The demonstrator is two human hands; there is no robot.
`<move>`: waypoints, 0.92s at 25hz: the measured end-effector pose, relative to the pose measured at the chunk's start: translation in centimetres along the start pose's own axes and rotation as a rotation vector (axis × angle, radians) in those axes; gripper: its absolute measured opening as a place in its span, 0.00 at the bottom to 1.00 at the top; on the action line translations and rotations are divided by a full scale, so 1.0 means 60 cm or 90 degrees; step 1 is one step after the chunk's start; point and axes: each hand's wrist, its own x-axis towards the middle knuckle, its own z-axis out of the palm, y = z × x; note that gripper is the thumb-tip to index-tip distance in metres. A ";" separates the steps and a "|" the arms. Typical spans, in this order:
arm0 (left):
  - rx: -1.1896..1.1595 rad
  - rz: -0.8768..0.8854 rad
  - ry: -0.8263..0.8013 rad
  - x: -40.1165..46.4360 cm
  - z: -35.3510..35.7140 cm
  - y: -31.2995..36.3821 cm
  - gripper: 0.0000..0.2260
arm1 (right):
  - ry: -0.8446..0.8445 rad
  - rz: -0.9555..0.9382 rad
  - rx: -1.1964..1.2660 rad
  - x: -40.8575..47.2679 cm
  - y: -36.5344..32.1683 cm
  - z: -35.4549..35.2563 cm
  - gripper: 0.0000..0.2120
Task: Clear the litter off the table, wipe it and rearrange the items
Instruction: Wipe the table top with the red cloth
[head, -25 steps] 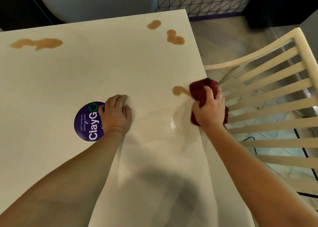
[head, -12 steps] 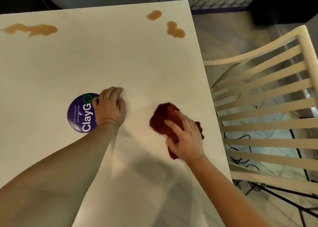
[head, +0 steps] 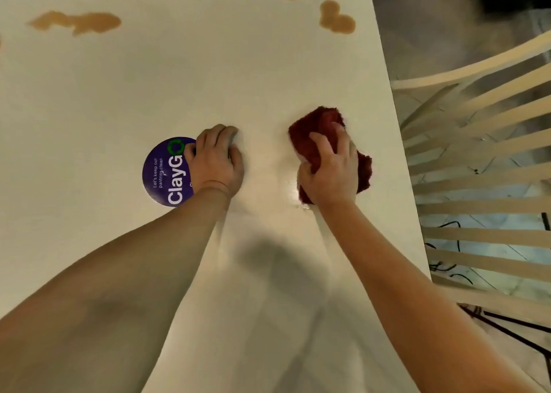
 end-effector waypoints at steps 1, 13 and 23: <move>0.003 -0.003 -0.003 0.001 -0.001 0.000 0.16 | -0.021 -0.054 0.004 -0.034 -0.016 0.011 0.22; -0.091 0.009 0.076 -0.118 -0.058 -0.031 0.14 | 0.016 0.037 -0.094 -0.138 0.127 -0.083 0.25; 0.024 -0.145 0.061 -0.244 -0.057 -0.155 0.15 | -0.061 -0.130 -0.027 -0.286 -0.079 0.029 0.24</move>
